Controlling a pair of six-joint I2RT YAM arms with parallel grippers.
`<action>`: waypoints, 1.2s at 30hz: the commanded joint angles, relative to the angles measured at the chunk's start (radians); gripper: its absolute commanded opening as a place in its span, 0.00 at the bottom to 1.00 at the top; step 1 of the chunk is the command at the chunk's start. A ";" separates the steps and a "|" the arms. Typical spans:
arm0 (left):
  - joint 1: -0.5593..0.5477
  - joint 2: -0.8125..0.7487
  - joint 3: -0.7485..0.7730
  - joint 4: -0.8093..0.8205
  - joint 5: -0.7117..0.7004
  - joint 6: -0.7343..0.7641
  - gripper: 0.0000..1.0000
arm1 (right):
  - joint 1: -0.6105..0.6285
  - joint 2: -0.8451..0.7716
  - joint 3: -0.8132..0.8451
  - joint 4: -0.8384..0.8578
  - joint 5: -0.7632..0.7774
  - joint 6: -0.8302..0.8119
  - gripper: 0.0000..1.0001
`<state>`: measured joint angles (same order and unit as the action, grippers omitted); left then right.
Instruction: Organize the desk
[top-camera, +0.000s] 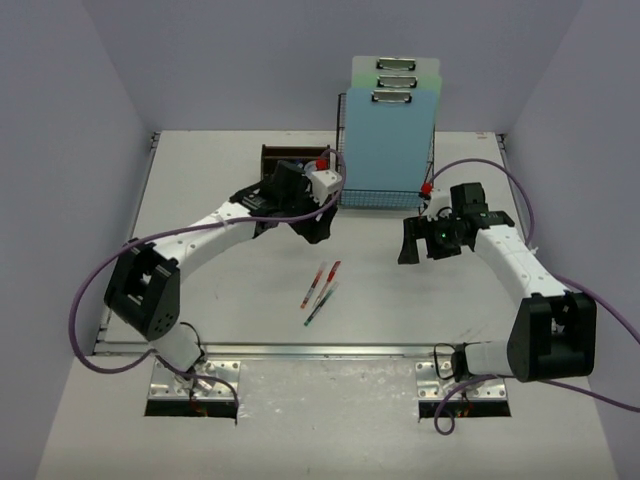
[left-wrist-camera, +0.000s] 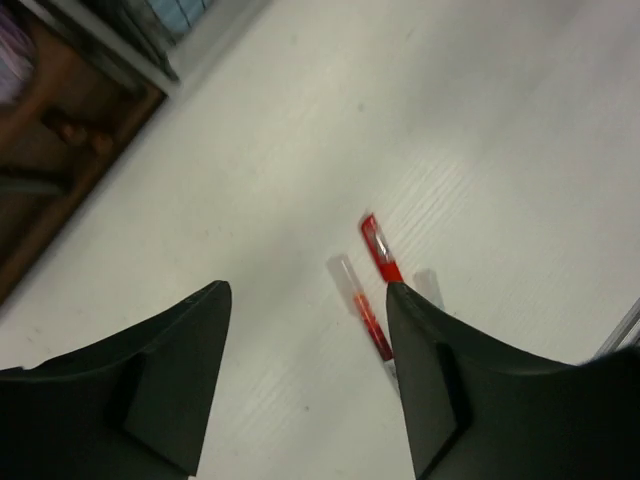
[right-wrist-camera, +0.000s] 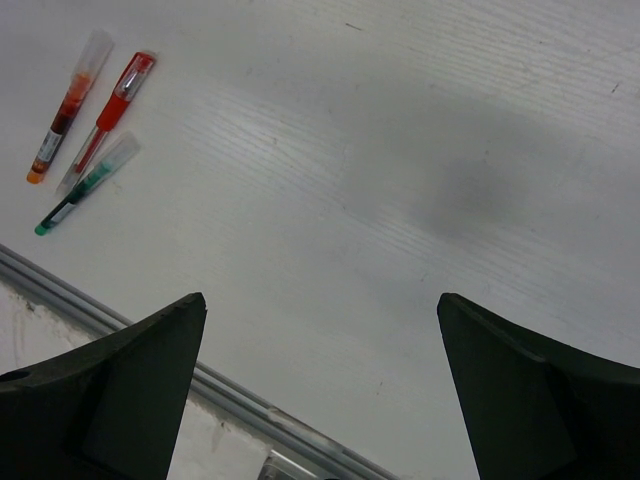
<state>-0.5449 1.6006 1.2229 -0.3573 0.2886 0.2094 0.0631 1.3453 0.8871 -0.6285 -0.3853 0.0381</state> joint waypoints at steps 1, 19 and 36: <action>-0.023 0.118 0.078 -0.221 -0.043 -0.080 0.58 | 0.003 -0.011 -0.007 0.038 0.011 0.019 0.99; -0.143 0.393 0.203 -0.313 -0.150 -0.100 0.48 | 0.001 -0.011 -0.035 0.051 0.016 0.005 0.99; -0.153 0.482 0.253 -0.355 -0.271 -0.096 0.10 | 0.001 -0.021 -0.024 0.046 0.026 0.000 0.99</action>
<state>-0.6884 2.0689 1.4705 -0.6966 0.0648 0.1088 0.0631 1.3453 0.8490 -0.6056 -0.3664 0.0479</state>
